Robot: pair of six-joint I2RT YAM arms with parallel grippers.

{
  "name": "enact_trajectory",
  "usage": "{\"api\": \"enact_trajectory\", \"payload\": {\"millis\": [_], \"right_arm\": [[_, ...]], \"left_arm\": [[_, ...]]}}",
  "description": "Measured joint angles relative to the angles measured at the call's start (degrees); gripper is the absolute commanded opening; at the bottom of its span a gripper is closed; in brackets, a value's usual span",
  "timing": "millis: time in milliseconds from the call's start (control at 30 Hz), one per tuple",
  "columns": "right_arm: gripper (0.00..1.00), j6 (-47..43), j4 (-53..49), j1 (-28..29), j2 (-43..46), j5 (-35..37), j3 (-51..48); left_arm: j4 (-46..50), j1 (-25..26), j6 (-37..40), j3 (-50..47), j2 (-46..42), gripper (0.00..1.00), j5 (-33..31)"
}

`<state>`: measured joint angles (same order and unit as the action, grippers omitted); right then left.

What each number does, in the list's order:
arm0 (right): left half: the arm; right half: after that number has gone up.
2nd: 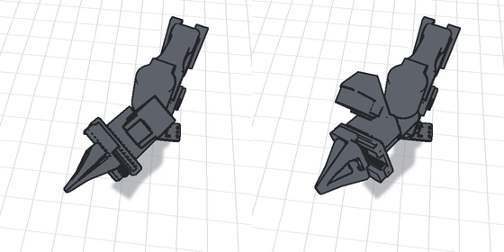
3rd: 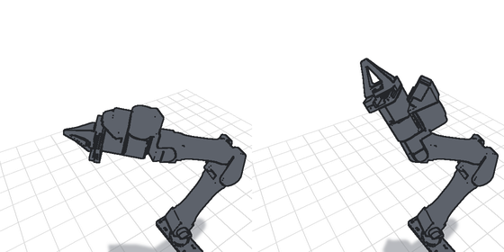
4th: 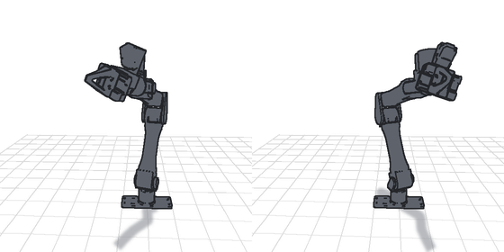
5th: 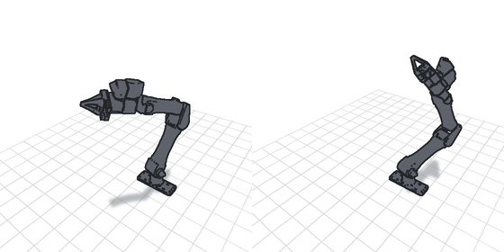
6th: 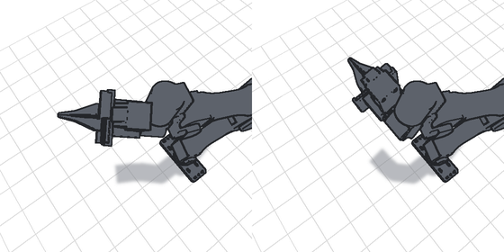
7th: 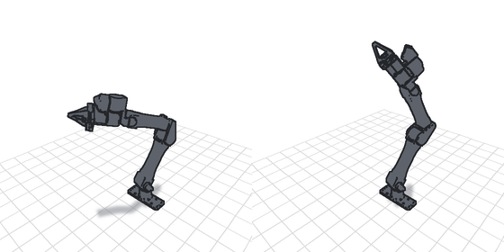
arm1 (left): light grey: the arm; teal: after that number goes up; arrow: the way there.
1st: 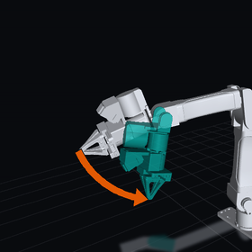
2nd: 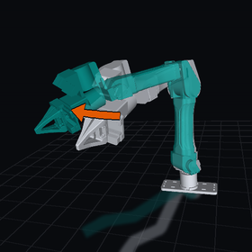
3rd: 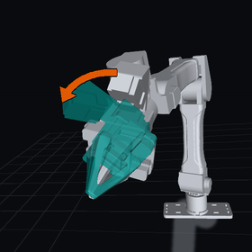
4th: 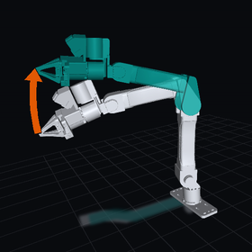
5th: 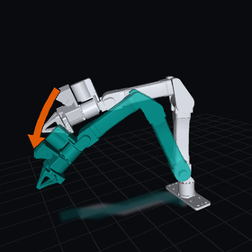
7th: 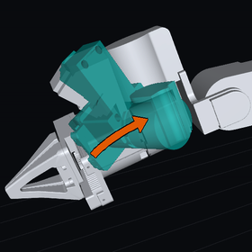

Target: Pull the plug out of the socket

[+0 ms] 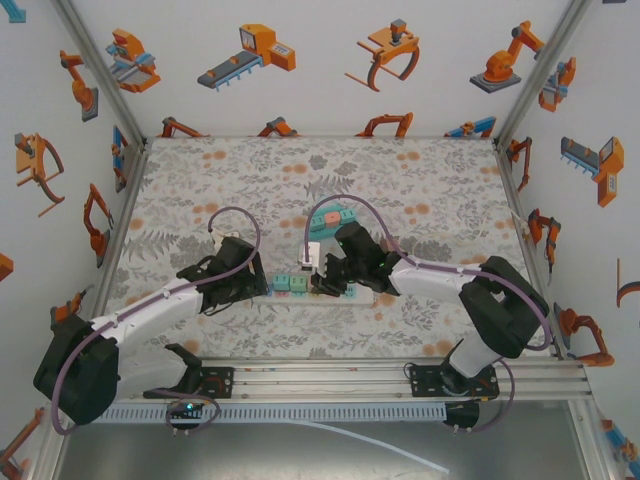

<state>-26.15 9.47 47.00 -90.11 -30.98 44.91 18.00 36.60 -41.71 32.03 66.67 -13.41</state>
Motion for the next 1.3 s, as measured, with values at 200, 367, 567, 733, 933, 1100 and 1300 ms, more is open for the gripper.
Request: {"api": "enact_trajectory", "payload": {"millis": [200, 367, 567, 733, 933, 1100, 1300], "right_arm": [[0.24, 2.21, 1.57, 0.00, 0.15, 0.33, -0.07], [0.22, 2.93, 1.86, 0.00, 0.44, 0.33, -0.07], [0.21, 3.91, 2.43, -0.04, 0.61, 0.35, -0.33], [0.21, 4.50, 3.78, -0.04, 2.40, 0.59, -0.90], [0.20, 6.19, 7.61, -0.07, 6.62, 2.82, -1.79], [0.18, 12.11, 10.36, -0.28, 10.93, 5.99, -1.77], [0.16, 28.48, 12.00, -5.25, 15.65, 9.77, -1.77]], "left_arm": [[-0.13, -0.28, -0.02, 0.00, 0.35, 0.65, -0.02], [-0.22, -0.28, -0.04, 0.02, 0.68, 0.65, 0.00], [-0.20, -0.28, -0.22, 0.07, 0.76, 0.65, 0.00], [-0.15, -0.26, -0.24, 0.11, 0.61, 0.65, 0.00], [0.87, -0.26, -0.66, 0.11, -0.39, 0.65, -0.50], [5.31, -0.26, -0.63, 0.11, -5.31, 0.66, -0.68], [6.75, -0.26, 0.52, 0.66, -15.85, 0.67, 1.01]]}}
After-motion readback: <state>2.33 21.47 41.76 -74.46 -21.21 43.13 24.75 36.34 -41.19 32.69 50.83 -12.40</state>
